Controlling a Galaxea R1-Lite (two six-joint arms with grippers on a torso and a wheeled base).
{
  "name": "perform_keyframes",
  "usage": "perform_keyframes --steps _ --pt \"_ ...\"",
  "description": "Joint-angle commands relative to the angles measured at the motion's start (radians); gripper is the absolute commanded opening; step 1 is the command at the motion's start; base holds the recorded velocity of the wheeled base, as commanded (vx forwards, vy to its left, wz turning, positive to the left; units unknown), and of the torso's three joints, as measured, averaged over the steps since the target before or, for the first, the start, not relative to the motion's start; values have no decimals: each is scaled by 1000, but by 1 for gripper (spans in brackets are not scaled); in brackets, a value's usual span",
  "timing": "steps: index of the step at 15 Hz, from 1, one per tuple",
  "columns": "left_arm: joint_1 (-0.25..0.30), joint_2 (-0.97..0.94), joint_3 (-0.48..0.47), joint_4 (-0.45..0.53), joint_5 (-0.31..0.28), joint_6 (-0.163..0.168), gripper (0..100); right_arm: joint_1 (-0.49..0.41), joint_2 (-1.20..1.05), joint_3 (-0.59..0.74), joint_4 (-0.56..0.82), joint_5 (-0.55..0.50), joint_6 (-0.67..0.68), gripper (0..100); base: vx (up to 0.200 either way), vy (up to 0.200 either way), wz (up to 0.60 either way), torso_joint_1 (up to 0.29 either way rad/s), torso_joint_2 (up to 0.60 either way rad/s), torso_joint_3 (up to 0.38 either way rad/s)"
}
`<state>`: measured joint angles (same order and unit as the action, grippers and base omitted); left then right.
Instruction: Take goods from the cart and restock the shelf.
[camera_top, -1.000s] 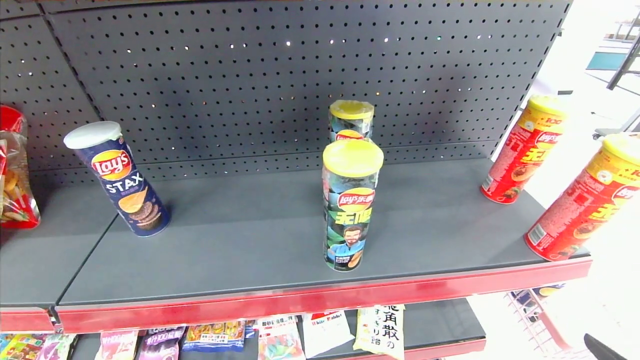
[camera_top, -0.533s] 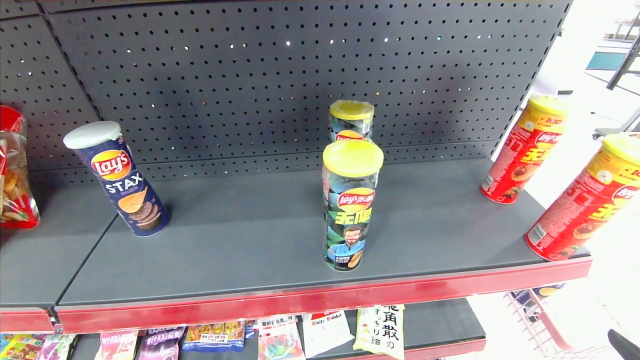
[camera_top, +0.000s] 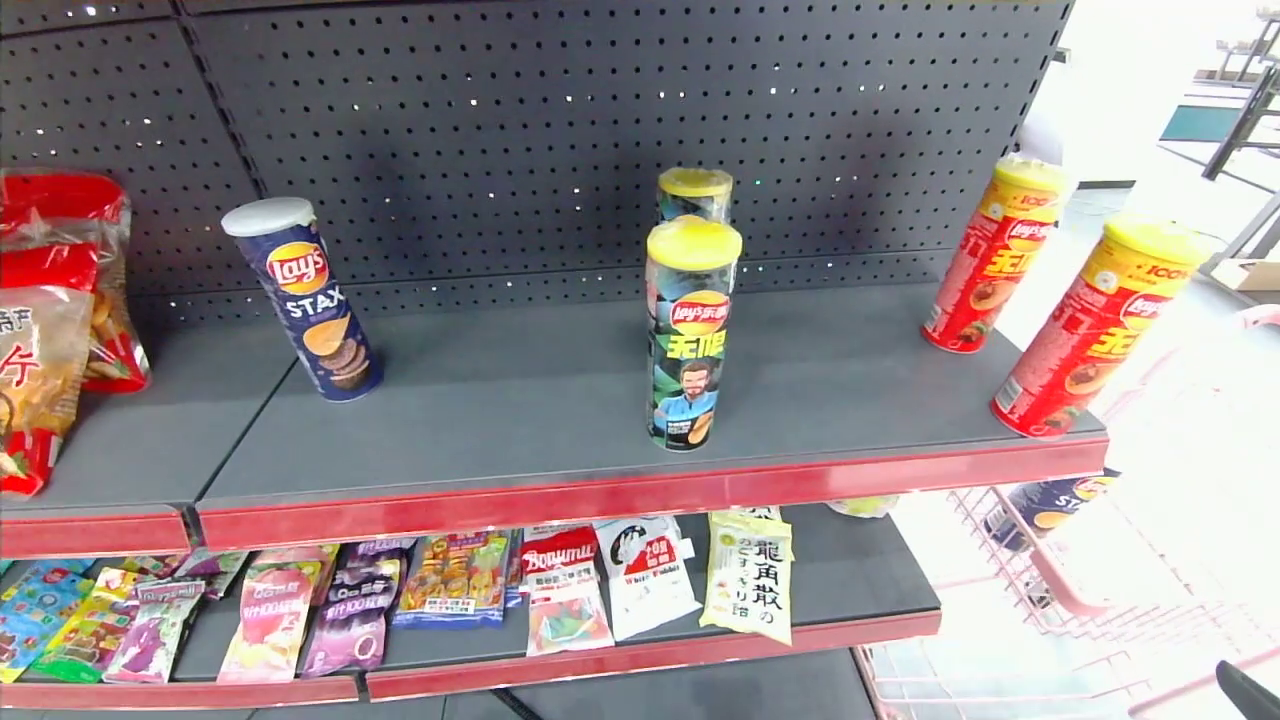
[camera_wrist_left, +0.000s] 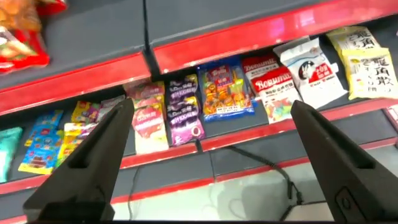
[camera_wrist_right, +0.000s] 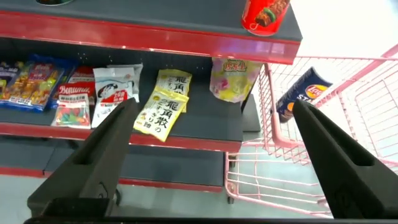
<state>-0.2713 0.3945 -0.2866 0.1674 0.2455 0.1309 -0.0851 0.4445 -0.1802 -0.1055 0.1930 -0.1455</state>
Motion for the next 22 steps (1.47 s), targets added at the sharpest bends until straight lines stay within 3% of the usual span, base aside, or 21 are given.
perform_keyframes --steps 1,13,16,22 --pt "0 6 0 -2 1 3 100 -1 5 2 0 0 -11 100 0 0 0 0 0 0" --pt "3 -11 -5 -3 32 12 100 1 5 2 -2 0 -34 100 0 -200 0 6 1 2" --pt "3 -11 -5 -3 32 36 100 1 8 1 -2 0 -34 100 0 -200 0 5 -2 2" --pt "3 -8 -5 -3 32 38 100 2 37 1 -3 3 -34 100 0 -200 0 0 5 1"
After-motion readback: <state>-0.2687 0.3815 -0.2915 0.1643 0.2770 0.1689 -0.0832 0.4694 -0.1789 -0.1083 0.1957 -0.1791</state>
